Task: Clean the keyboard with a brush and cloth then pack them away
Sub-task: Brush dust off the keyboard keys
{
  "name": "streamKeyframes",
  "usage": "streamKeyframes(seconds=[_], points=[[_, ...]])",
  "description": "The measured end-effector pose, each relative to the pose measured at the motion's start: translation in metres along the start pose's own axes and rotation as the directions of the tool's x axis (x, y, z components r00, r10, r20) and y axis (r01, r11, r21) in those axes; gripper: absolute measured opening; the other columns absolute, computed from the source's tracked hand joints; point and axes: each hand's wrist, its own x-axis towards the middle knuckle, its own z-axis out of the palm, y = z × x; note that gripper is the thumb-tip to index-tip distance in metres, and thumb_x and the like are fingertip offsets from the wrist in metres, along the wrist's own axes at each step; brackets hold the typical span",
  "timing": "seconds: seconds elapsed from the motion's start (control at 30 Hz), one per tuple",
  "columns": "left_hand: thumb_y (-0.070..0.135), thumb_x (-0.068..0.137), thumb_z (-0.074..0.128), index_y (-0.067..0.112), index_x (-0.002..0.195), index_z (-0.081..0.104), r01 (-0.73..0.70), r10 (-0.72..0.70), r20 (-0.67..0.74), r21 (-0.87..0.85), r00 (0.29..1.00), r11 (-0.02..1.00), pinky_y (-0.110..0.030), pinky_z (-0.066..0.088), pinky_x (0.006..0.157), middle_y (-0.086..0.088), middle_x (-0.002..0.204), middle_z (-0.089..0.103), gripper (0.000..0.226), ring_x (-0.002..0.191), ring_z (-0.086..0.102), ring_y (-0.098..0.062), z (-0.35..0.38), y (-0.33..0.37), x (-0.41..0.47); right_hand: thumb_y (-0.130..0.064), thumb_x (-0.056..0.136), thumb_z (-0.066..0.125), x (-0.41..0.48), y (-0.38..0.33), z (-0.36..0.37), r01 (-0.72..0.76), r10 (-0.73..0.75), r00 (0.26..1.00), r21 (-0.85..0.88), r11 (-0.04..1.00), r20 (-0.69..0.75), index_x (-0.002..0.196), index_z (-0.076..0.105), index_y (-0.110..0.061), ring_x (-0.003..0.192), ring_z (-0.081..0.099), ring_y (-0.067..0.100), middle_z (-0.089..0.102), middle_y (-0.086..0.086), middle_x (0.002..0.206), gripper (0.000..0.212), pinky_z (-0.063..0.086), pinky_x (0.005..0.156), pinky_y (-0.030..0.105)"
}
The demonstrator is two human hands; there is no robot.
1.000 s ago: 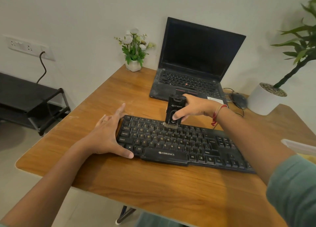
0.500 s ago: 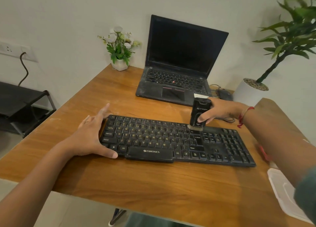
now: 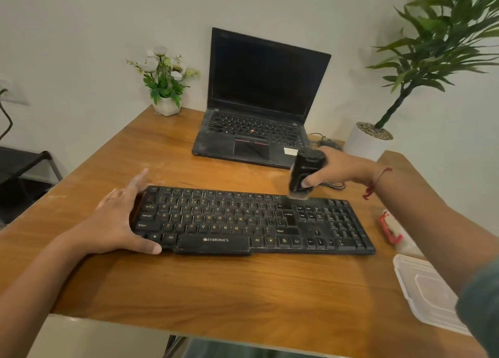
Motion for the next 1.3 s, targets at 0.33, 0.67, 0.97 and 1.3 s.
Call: streamKeyframes(seconds=[0.33,0.67,0.97,1.3], points=[[0.09,0.019,0.066,0.053,0.139,-0.014,-0.002,0.002,-0.002,0.01,1.0,1.0,-0.047,0.016,0.116,0.001,0.152,0.033,0.15,0.136,0.028,-0.024,0.001,-0.002,0.002,-0.003,0.08,0.071,-0.03,0.04,-0.022,-0.184,0.184,0.983,0.002,0.983,0.002,0.097,0.051,-0.024,0.088,0.062,0.012,0.063,-0.003,0.092,0.033,0.048,0.059,0.011],[0.089,0.019,0.066,0.047,0.144,-0.014,0.006,-0.006,0.013,0.0,1.0,1.0,-0.042,0.011,0.116,0.001,0.154,0.028,0.155,0.138,0.024,-0.022,-0.001,0.003,-0.001,-0.012,0.083,0.07,-0.033,0.031,-0.014,-0.139,0.131,0.988,-0.097,0.986,-0.083,0.094,0.051,-0.022,0.083,0.054,0.012,0.058,-0.006,0.085,0.024,0.04,0.056,0.008],[0.088,0.023,0.066,0.044,0.146,-0.018,0.01,-0.01,0.022,0.017,1.0,1.0,-0.043,0.015,0.114,0.003,0.155,0.025,0.155,0.137,0.022,-0.022,-0.002,0.004,-0.003,-0.023,0.069,0.077,-0.021,0.012,-0.031,-0.228,0.196,0.974,-0.567,0.791,-0.117,0.084,0.057,-0.021,0.081,0.06,0.017,0.065,0.002,0.086,0.026,0.05,0.068,0.025],[0.084,0.029,0.071,0.039,0.145,-0.026,0.005,-0.005,0.03,-0.002,1.0,1.0,-0.041,0.005,0.117,0.005,0.157,0.019,0.157,0.143,0.012,-0.023,-0.003,0.002,-0.003,-0.005,0.075,0.074,0.052,-0.17,0.094,0.353,-0.367,0.93,0.243,0.904,0.016,0.109,0.06,-0.004,0.095,0.068,0.019,0.07,0.01,0.102,0.036,0.058,0.08,0.031]])
